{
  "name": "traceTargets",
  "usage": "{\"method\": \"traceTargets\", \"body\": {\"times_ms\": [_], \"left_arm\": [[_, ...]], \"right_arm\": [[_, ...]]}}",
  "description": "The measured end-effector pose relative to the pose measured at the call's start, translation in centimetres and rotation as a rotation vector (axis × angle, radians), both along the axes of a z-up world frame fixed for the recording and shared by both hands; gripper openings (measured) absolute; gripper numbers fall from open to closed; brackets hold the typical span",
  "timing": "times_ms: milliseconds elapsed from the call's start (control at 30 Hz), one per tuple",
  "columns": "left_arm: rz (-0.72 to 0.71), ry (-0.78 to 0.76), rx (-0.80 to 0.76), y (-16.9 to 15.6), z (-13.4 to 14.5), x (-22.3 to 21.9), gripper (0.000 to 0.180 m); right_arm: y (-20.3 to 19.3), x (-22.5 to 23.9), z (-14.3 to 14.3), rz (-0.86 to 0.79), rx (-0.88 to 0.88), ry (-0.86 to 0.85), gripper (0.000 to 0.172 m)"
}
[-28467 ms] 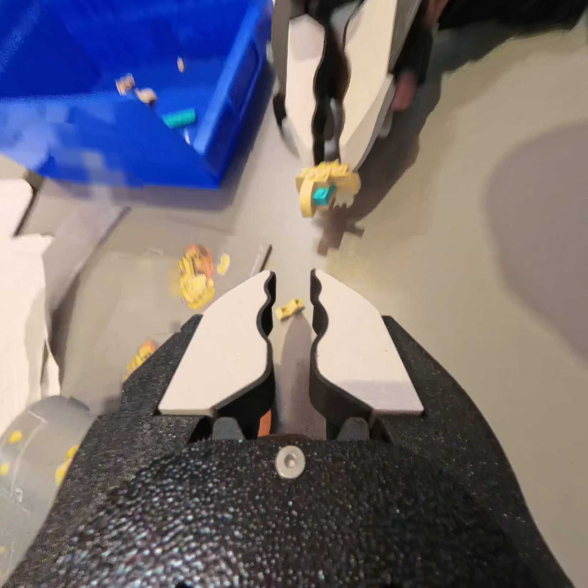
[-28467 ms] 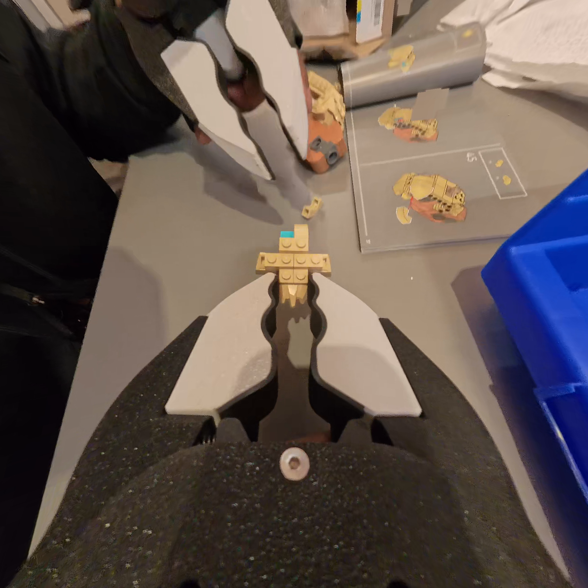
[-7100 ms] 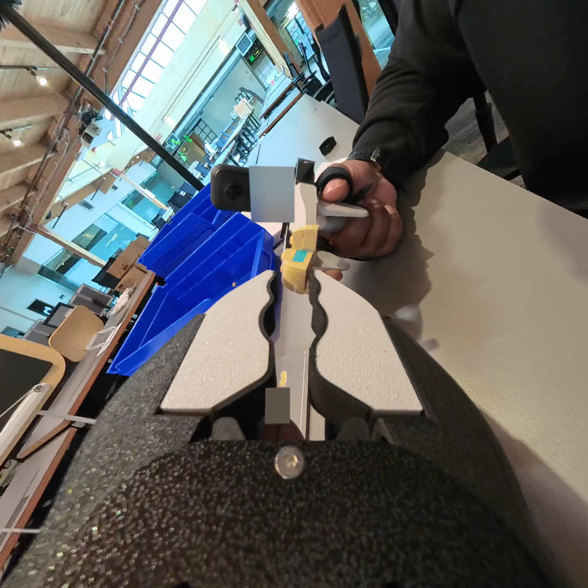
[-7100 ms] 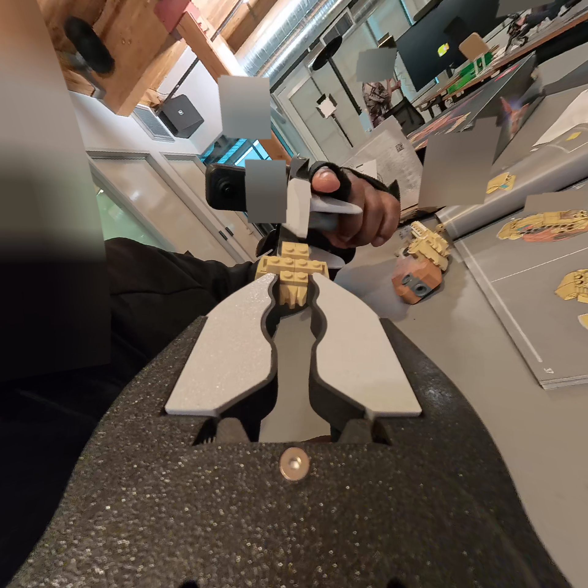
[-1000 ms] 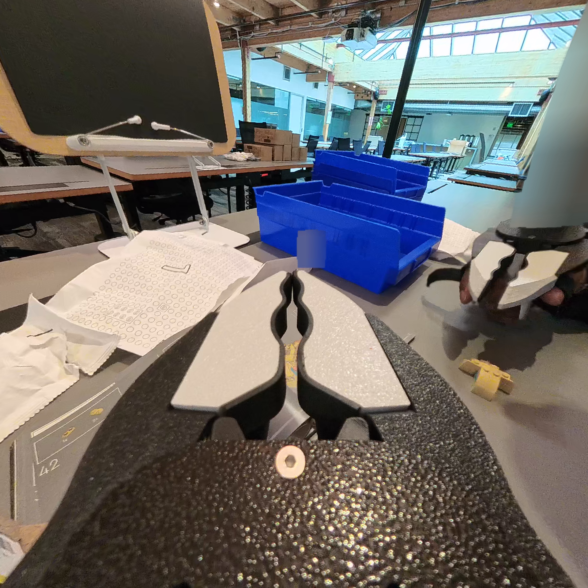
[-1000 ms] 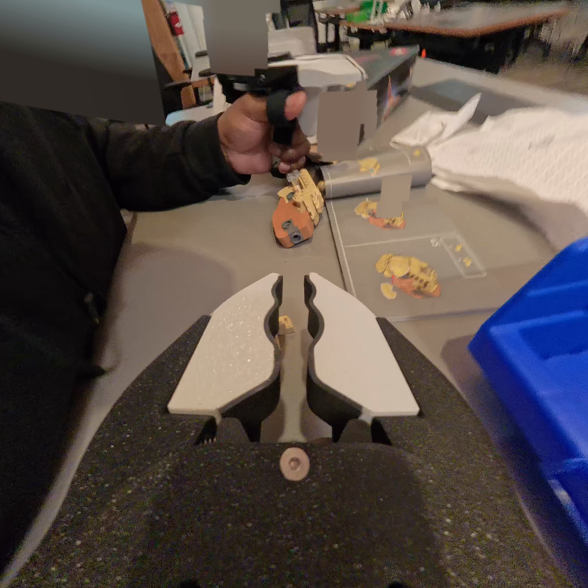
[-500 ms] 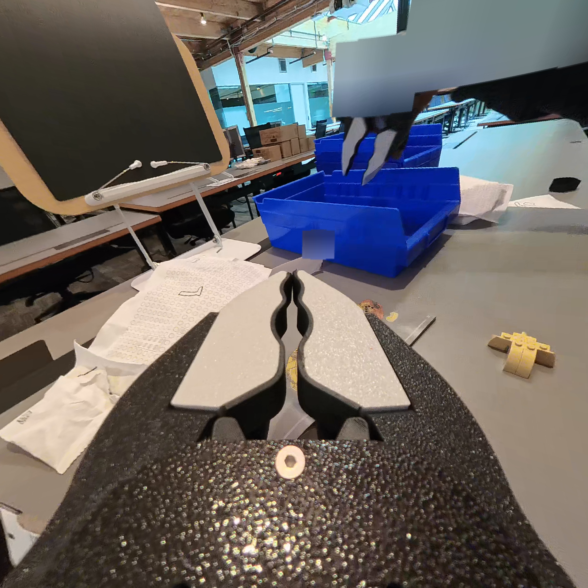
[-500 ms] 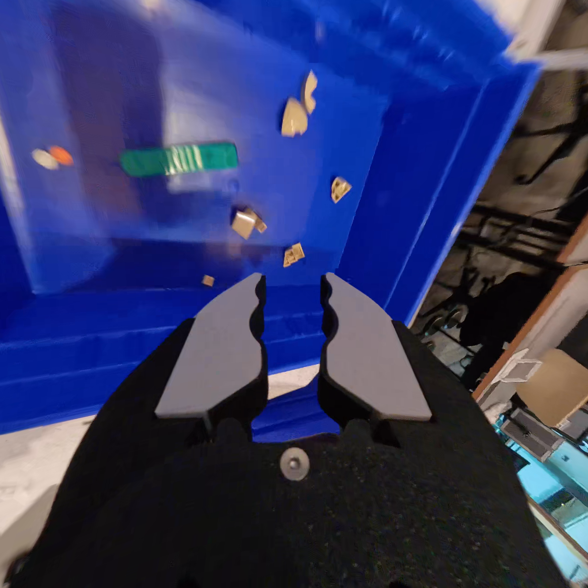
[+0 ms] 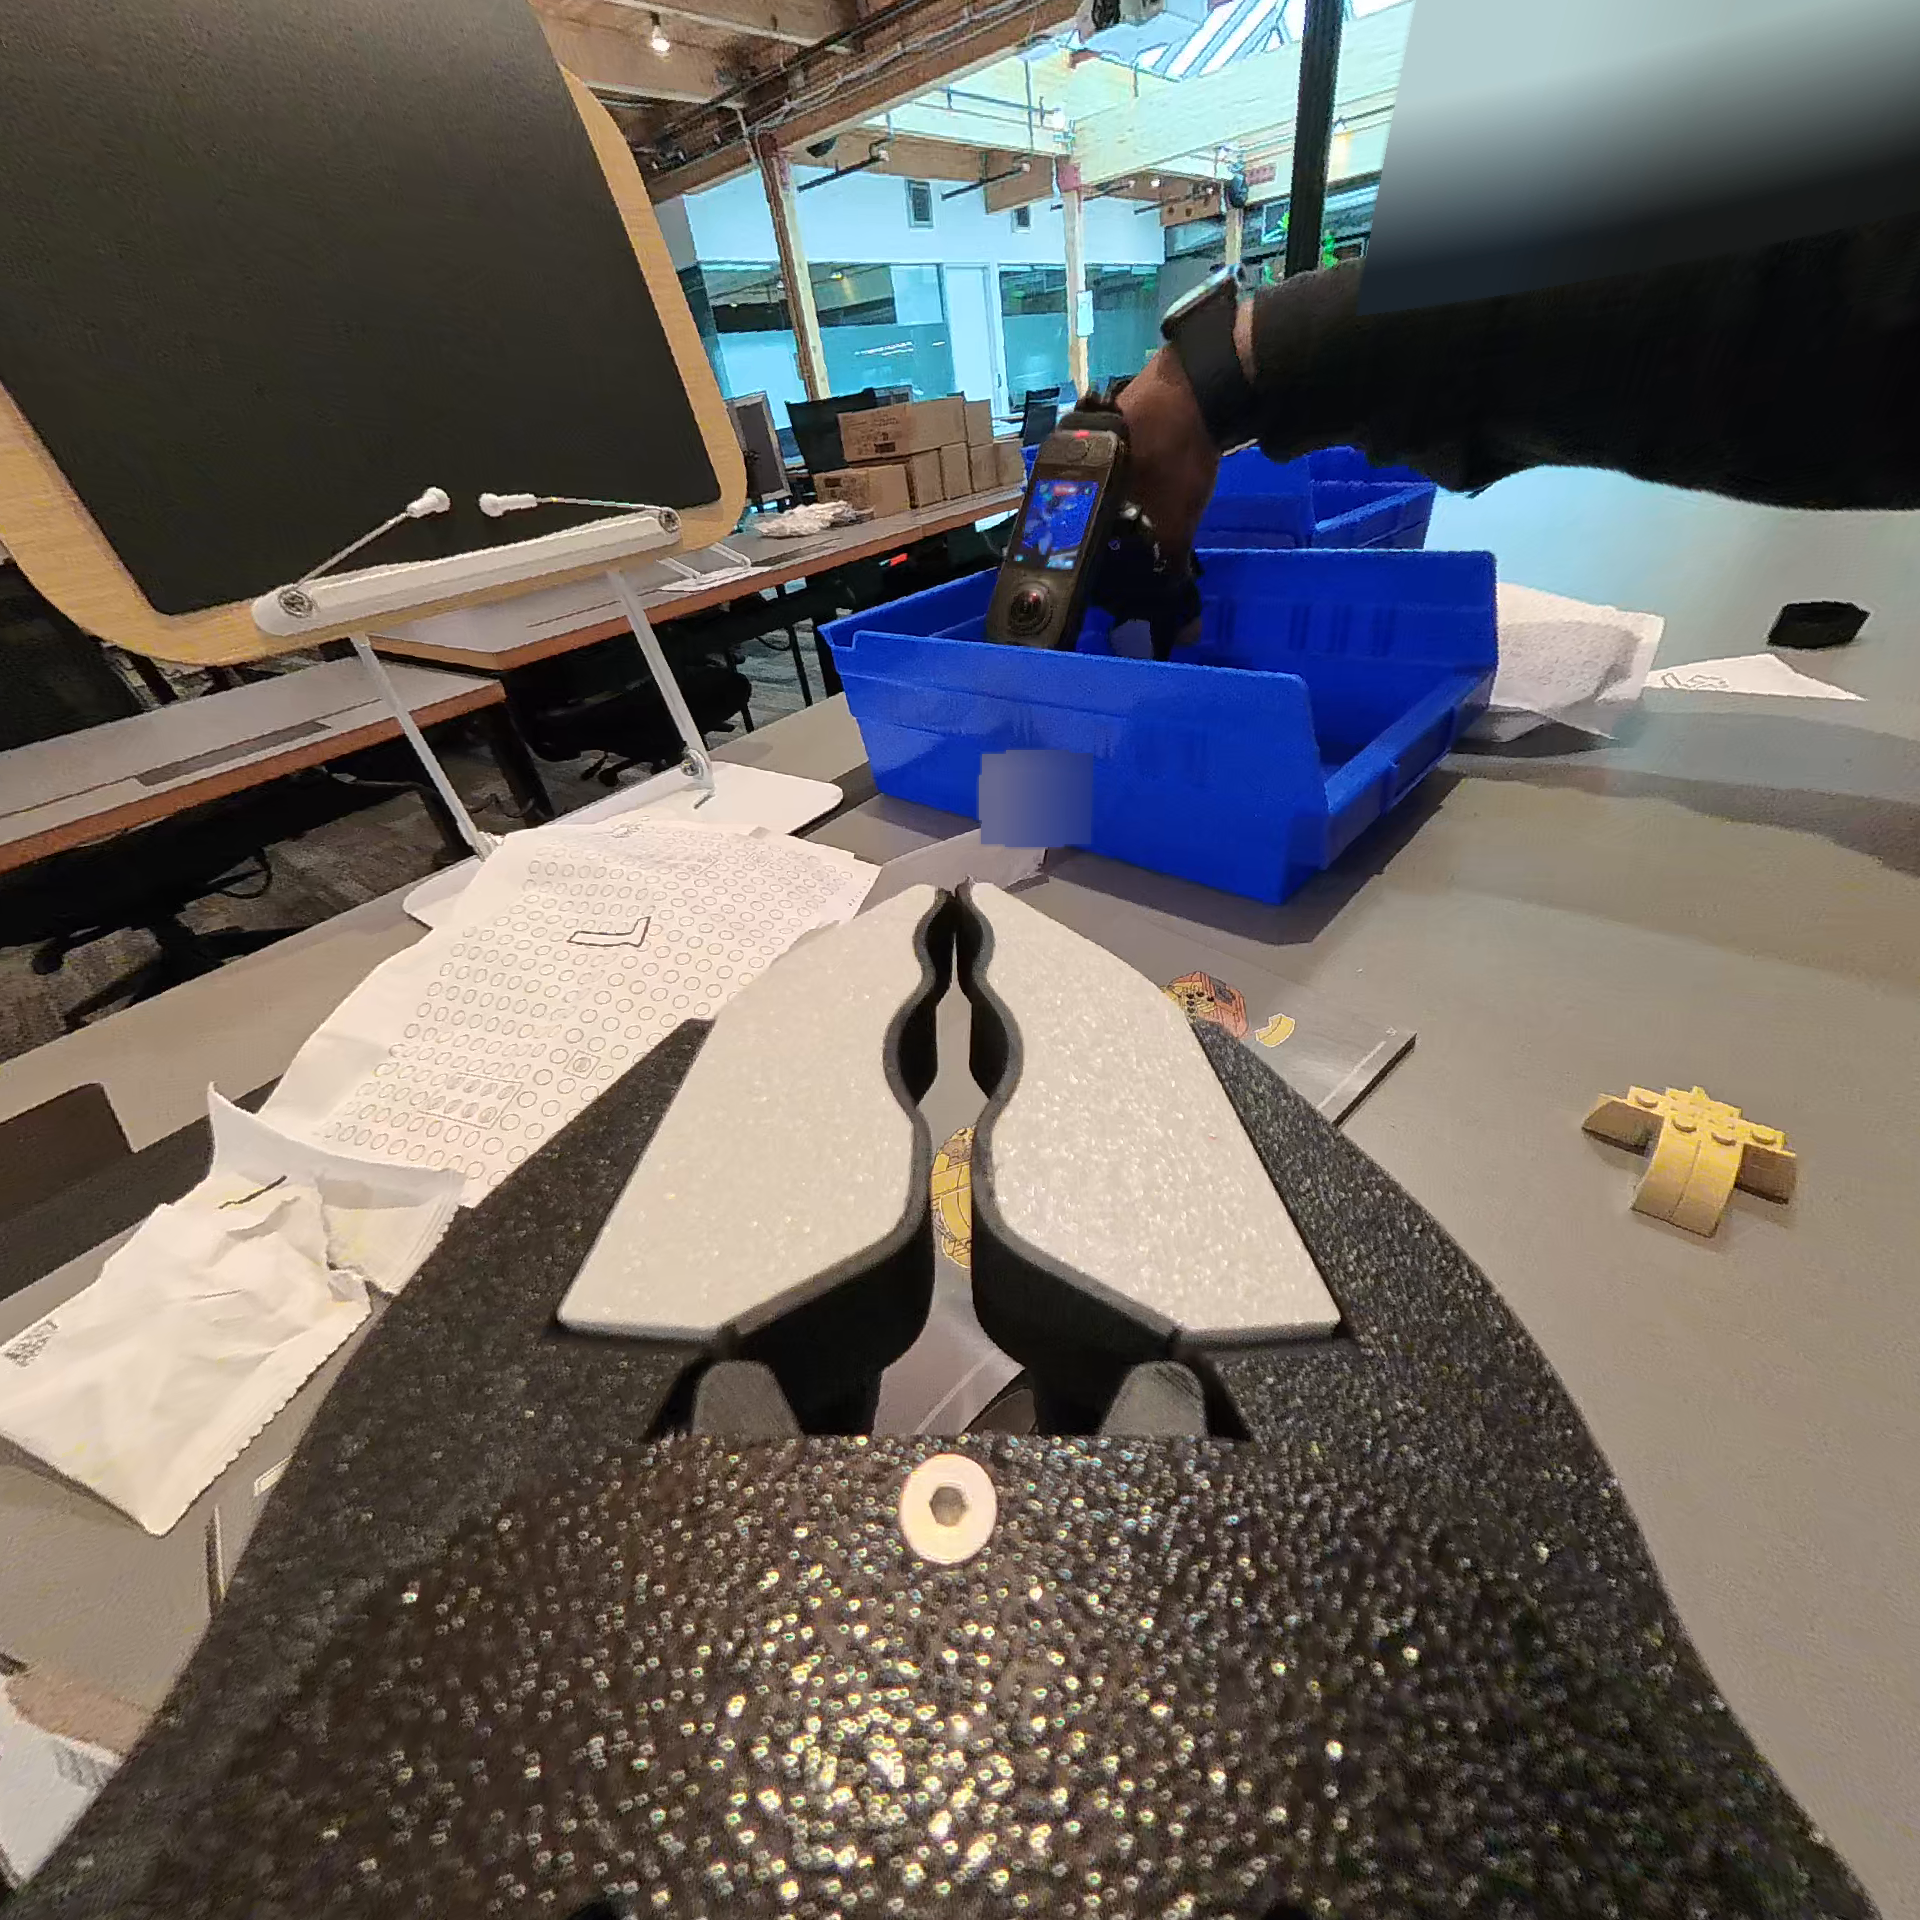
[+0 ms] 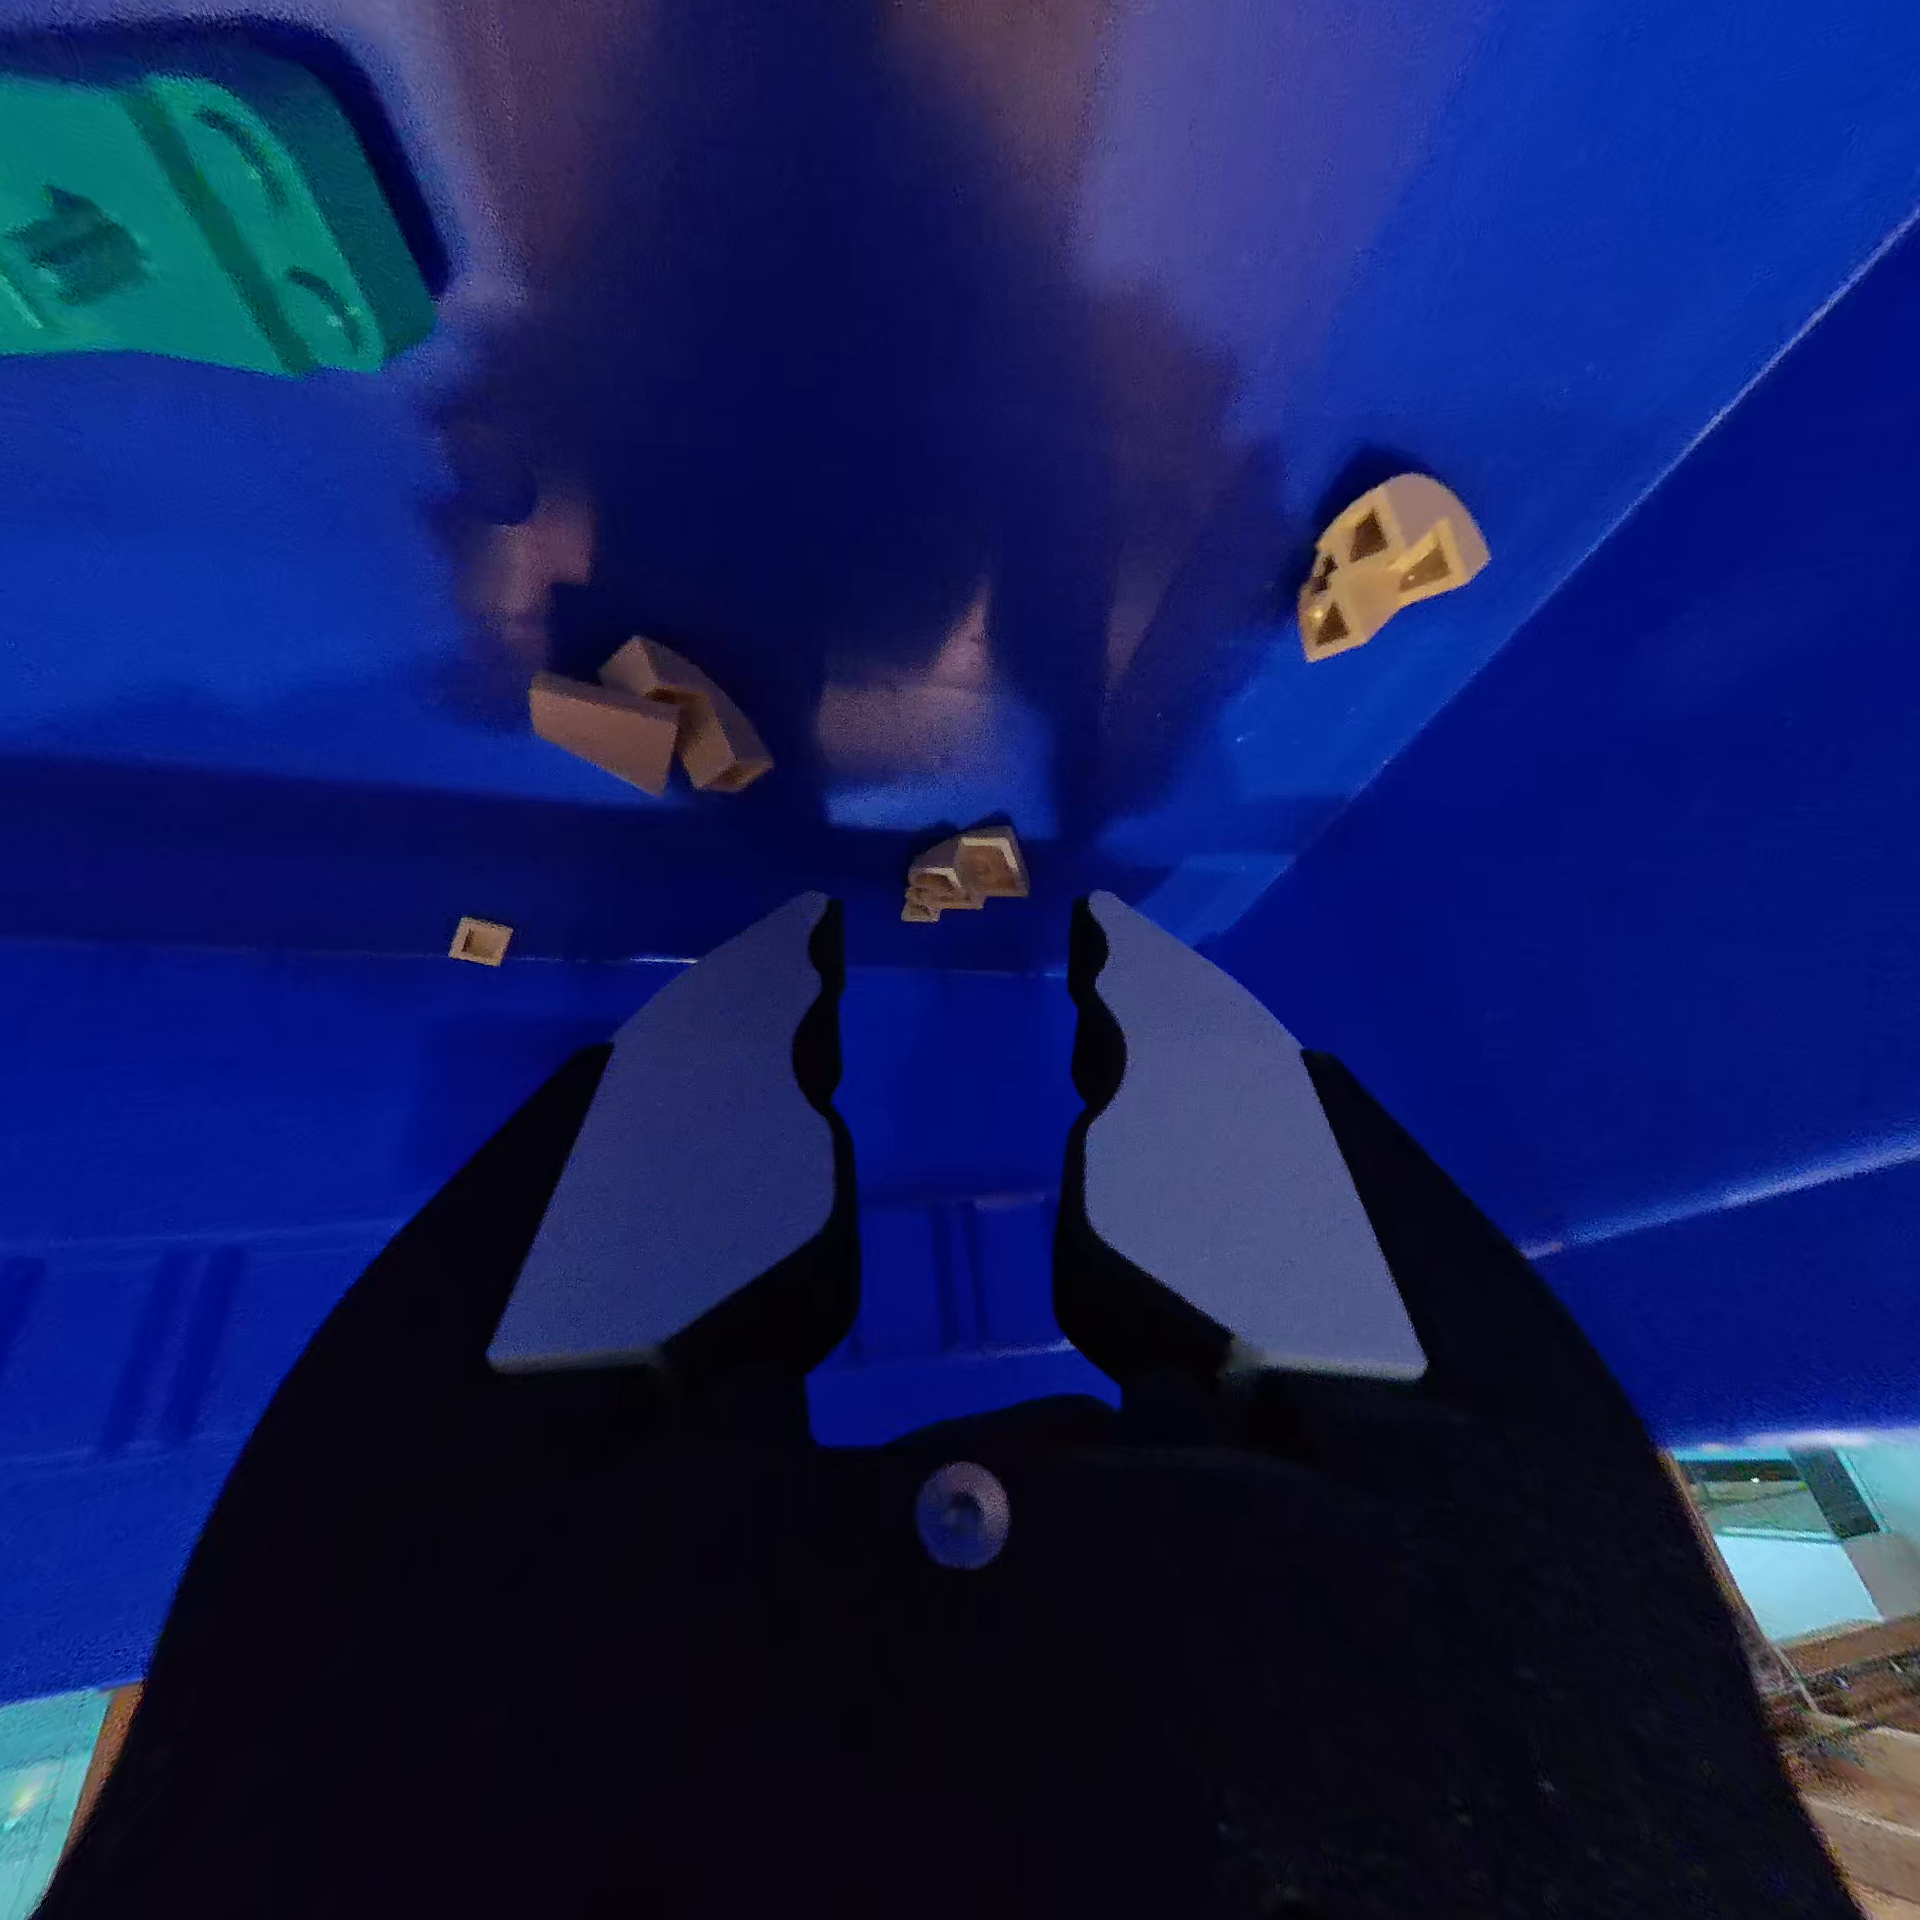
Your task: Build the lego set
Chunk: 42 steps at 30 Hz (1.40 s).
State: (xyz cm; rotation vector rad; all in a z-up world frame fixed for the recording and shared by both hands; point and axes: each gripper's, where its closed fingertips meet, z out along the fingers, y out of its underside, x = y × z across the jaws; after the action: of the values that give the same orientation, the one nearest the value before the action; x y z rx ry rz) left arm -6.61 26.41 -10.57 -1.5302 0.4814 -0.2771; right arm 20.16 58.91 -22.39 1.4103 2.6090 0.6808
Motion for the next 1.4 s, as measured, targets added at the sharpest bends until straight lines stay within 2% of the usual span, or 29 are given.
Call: {"method": "traceTargets", "body": {"times_ms": [133,267,333,400,533,600,733,833,900,1000,1067,1200,1300,1400], "left_arm": [[0.003,0.001,0.002,0.0,0.1,-0.1,0.000],[0.001,-0.004,0.007,-0.1,0.3,-0.1,0.000],[-0.001,0.000,0.011,-0.2,0.4,0.0,0.000],[-0.001,0.003,0.018,-0.3,0.7,0.1,0.000],[-0.003,0.003,0.034,-0.6,1.3,0.3,0.000],[-0.004,0.001,0.042,-0.7,1.6,0.3,0.000],[-0.004,0.013,0.049,-0.7,1.7,0.6,0.000],[-0.006,0.028,0.049,-0.8,1.5,0.9,0.000],[-0.007,0.035,0.050,-0.8,1.5,1.1,0.000],[-0.001,0.048,0.056,-0.9,1.6,1.1,0.000],[0.002,0.050,0.061,-0.9,1.7,1.0,0.000],[0.005,0.044,0.066,-1.0,2.0,0.8,0.000],[0.003,0.036,0.068,-1.0,2.2,0.7,0.000],[0.001,0.032,0.066,-1.0,2.2,0.7,0.000]], "right_arm": [[0.0,0.5,-0.4,-0.036,-0.011,-0.041,0.024],[-0.2,0.5,-0.3,-0.063,-0.022,-0.009,0.024],[-0.7,0.3,0.5,-0.066,-0.018,0.060,0.024],[-2.6,-0.6,2.4,-0.085,-0.040,0.214,0.024],[-12.1,-2.5,6.6,-0.082,-0.234,0.571,0.024],[-18.3,-1.9,6.9,-0.048,-0.348,0.618,0.024],[-28.7,-0.1,3.1,0.035,-0.451,0.535,0.024],[-33.5,0.2,-0.5,0.084,-0.471,0.462,0.024],[-35.4,-1.0,-0.7,0.079,-0.518,0.528,0.023],[-35.5,-1.1,-0.8,0.088,-0.497,0.515,0.024],[-35.0,-1.0,-0.6,0.084,-0.488,0.506,0.036],[-33.5,-0.9,1.3,0.064,-0.513,0.541,0.046],[-28.7,-1.5,5.6,0.061,-0.416,0.652,0.040],[-21.5,-2.2,8.8,0.027,-0.289,0.719,0.033]]}}
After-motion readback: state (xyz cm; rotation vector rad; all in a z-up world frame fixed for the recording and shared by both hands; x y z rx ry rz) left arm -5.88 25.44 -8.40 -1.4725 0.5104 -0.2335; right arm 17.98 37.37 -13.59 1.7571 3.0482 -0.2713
